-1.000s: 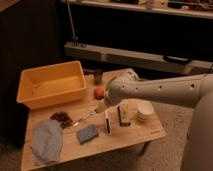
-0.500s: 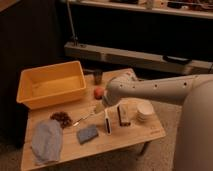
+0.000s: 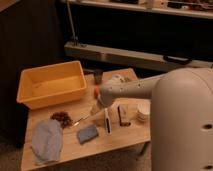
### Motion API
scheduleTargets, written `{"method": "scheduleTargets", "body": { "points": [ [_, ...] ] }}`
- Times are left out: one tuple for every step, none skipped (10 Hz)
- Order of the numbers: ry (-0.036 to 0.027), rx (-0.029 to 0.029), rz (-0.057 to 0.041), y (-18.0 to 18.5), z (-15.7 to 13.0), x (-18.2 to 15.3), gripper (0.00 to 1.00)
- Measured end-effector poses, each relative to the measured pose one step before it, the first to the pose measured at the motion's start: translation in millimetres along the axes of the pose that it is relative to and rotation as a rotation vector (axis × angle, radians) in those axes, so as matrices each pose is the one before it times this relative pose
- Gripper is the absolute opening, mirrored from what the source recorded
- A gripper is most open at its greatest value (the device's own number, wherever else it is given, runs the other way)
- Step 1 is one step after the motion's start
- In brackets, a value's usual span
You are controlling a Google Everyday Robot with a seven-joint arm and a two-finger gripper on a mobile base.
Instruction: Place brush in tray
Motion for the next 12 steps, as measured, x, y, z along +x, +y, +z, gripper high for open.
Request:
{"method": "scheduleTargets", "body": {
  "points": [
    [0.00368,-0.00237,0.01571,-4.75,4.91,-0.86,0.80],
    [0.00201,-0.01198,0.02069,-5.70,4.09,1.48,0.80],
    [-0.00055,-0.00772,0.01390,-4.36,0.08,0.65,0.80],
    [0.00351,-0.00573,0.00811,-3.92,-0.34,1.45,0.80],
    [0.00605,-0.00228,0.00305,-3.23,-0.94,2.14,0.80],
    [0.00777,0.00228,0.00108,-2.65,-0.89,3.10,0.80],
    [0.00975,0.00310,-0.00329,0.00,0.97,2.33,0.80],
    [0.00900,-0.00267,-0.00275,3.77,3.87,0.73,0.80],
    [0.00741,-0.00102,-0.00198,1.65,4.69,0.70,0.80],
    [0.00612,-0.00063,0.00403,-1.20,3.66,2.36,0.79],
    [0.00280,0.00088,0.00316,-1.79,2.07,1.59,0.75],
    [0.00470,0.00009,0.00448,-1.16,2.92,1.45,0.63]
  ]
}}
